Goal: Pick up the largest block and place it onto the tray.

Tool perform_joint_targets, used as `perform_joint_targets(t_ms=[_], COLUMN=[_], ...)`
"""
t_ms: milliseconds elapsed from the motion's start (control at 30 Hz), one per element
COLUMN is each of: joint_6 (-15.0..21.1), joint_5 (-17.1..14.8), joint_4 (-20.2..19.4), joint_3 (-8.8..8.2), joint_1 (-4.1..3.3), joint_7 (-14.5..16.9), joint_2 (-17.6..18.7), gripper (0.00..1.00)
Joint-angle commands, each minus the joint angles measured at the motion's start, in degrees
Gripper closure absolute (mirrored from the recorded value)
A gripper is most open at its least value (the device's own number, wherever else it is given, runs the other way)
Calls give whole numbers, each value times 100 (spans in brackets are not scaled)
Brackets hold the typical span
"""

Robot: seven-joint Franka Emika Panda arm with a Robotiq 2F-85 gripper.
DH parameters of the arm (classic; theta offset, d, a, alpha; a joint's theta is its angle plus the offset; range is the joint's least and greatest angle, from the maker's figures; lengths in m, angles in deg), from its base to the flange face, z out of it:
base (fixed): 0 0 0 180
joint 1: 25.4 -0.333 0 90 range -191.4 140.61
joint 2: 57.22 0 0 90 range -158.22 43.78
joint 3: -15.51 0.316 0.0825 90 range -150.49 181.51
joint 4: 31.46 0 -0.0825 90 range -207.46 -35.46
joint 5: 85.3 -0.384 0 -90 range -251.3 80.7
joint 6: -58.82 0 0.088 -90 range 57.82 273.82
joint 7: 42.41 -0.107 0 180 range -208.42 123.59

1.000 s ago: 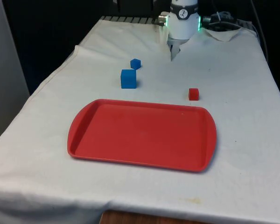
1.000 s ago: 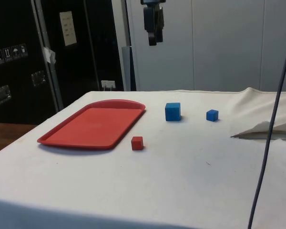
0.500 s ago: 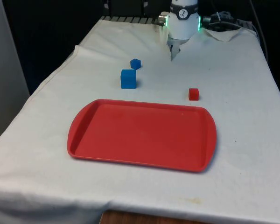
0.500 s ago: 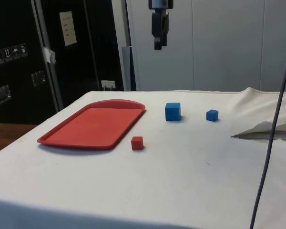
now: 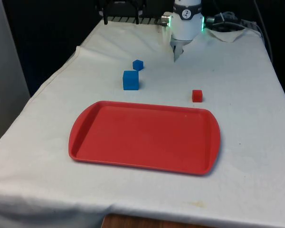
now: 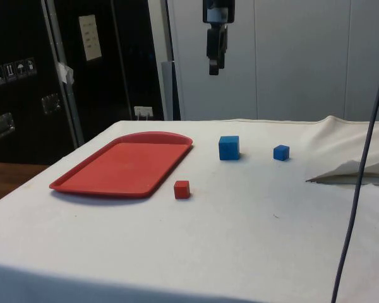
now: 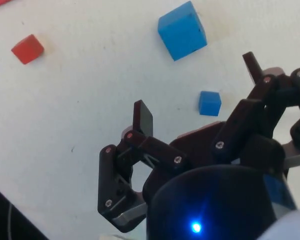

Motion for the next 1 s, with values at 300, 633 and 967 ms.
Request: perform_joint_targets(t_ms=[300,633,967], joint_6=[453,951,1467], joint_5=[155,332,172], joint_4=[-275,-670,-894], joint_3=[29,23,69], joint_1=[-6,-11,-40], joint_7=[-86,-258,-332], joint_2=[34,132,596], gripper=[0,0,0])
